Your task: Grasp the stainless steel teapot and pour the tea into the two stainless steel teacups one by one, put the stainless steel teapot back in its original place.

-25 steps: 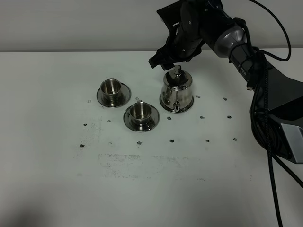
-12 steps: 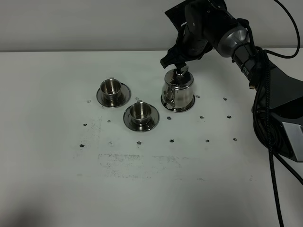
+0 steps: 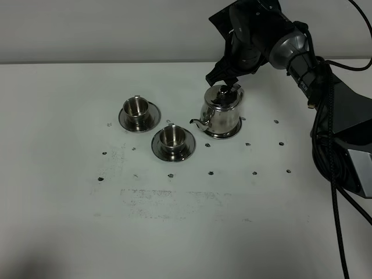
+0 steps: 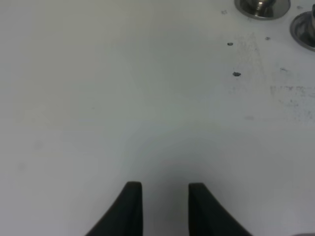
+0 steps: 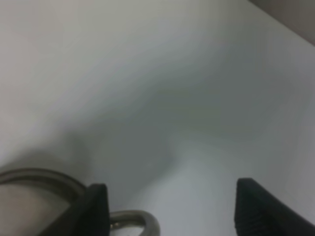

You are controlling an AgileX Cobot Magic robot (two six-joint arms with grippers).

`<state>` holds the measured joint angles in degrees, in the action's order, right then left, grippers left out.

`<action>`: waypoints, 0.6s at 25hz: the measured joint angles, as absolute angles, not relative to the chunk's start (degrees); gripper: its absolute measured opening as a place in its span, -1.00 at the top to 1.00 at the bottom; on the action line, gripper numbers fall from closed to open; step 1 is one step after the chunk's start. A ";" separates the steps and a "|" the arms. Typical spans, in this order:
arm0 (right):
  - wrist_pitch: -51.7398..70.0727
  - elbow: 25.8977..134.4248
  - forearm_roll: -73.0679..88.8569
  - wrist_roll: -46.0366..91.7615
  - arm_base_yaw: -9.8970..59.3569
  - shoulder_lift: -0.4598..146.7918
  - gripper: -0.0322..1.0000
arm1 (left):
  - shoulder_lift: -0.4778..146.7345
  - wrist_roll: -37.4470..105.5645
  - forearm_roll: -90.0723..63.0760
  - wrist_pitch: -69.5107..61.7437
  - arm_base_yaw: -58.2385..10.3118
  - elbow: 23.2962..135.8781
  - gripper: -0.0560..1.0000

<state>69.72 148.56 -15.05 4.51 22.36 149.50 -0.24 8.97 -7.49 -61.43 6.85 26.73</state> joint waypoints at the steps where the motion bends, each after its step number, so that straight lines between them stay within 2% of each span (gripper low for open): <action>1: 69.77 148.80 -15.32 4.51 22.36 149.50 -0.09 | -0.24 8.97 -7.49 -61.43 6.85 26.73 0.35; 11: 69.84 149.63 -13.47 4.51 22.36 147.62 -0.09 | -0.24 8.91 -7.49 -61.43 6.85 26.73 0.35; 15: 65.25 141.94 -8.93 4.55 21.87 140.75 -0.09 | -0.24 8.91 -7.49 -61.43 6.85 26.73 0.35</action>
<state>65.25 141.94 -8.93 4.55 21.87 140.75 -0.24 8.91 -7.49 -61.43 6.85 26.73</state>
